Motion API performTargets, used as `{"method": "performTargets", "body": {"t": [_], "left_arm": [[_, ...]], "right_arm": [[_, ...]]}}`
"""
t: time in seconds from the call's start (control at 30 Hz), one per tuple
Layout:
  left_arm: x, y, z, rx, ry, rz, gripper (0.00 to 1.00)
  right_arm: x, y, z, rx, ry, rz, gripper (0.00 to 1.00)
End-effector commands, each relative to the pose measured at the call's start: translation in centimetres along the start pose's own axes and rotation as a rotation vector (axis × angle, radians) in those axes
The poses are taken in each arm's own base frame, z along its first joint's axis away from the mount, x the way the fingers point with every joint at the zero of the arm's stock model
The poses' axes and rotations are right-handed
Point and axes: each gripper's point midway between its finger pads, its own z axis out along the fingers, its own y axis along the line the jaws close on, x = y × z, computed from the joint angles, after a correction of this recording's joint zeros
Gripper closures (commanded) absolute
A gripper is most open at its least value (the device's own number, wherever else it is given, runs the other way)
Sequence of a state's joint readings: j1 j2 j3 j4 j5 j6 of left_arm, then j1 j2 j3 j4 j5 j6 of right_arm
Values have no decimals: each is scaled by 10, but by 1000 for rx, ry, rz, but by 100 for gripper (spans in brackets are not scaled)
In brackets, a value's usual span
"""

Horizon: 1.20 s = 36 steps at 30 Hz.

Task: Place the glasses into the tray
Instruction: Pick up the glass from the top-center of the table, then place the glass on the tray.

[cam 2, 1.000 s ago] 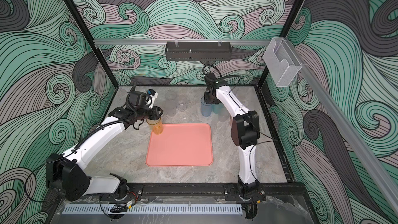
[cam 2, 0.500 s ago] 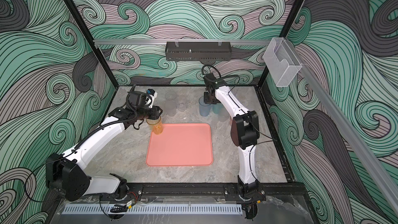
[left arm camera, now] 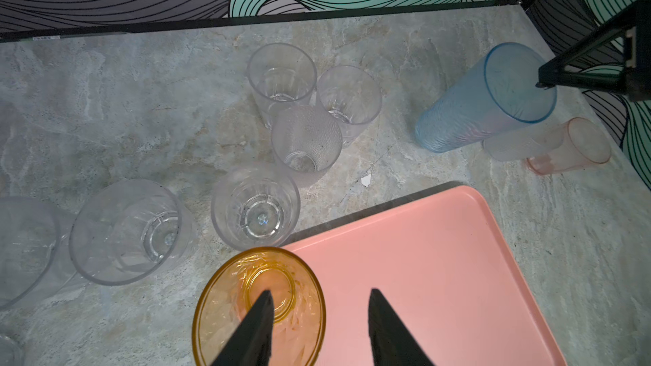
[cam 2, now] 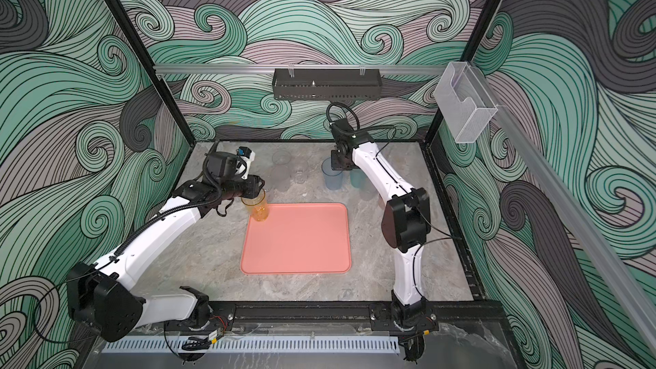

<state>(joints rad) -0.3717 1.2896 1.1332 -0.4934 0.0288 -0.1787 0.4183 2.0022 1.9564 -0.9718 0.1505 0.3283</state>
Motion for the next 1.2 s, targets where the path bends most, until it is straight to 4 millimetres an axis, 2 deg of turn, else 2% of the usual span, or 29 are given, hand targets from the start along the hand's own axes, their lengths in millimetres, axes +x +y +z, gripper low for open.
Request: {"method": "performTargets", "body": {"t": [0.0,0.07,0.23,0.3,0.4,0.5,0.67,0.87,0.97,1.17], "left_arm": [[-6,11,-9,-68,-34,-5,53],[-7,24,-14,-138,-37,-21,50],[-8,58,-34,-317,-41,-59,18],[-8,62,-37,-344,-38,-47,13],[-6,62,-37,-337,-25,-40,13],[-2,51,-32,-267,-12,-43,13],[6,40,-24,-193,8,-69,15],[16,35,-19,-145,14,-112,15],[23,37,-16,-151,25,-121,14],[27,38,-14,-151,14,-102,14]], "right_arm": [[2,4,-25,-19,-19,-22,97],[8,9,-32,-30,-12,-42,98],[34,27,-49,-56,8,-111,99],[45,37,-56,-67,19,-140,100],[62,54,-64,-85,41,-188,100],[78,71,-69,-120,65,-210,100],[101,113,-68,-200,92,-244,100],[110,154,-56,-244,91,-273,100],[108,169,-47,-245,86,-296,100],[103,181,-31,-220,74,-358,100]]}}
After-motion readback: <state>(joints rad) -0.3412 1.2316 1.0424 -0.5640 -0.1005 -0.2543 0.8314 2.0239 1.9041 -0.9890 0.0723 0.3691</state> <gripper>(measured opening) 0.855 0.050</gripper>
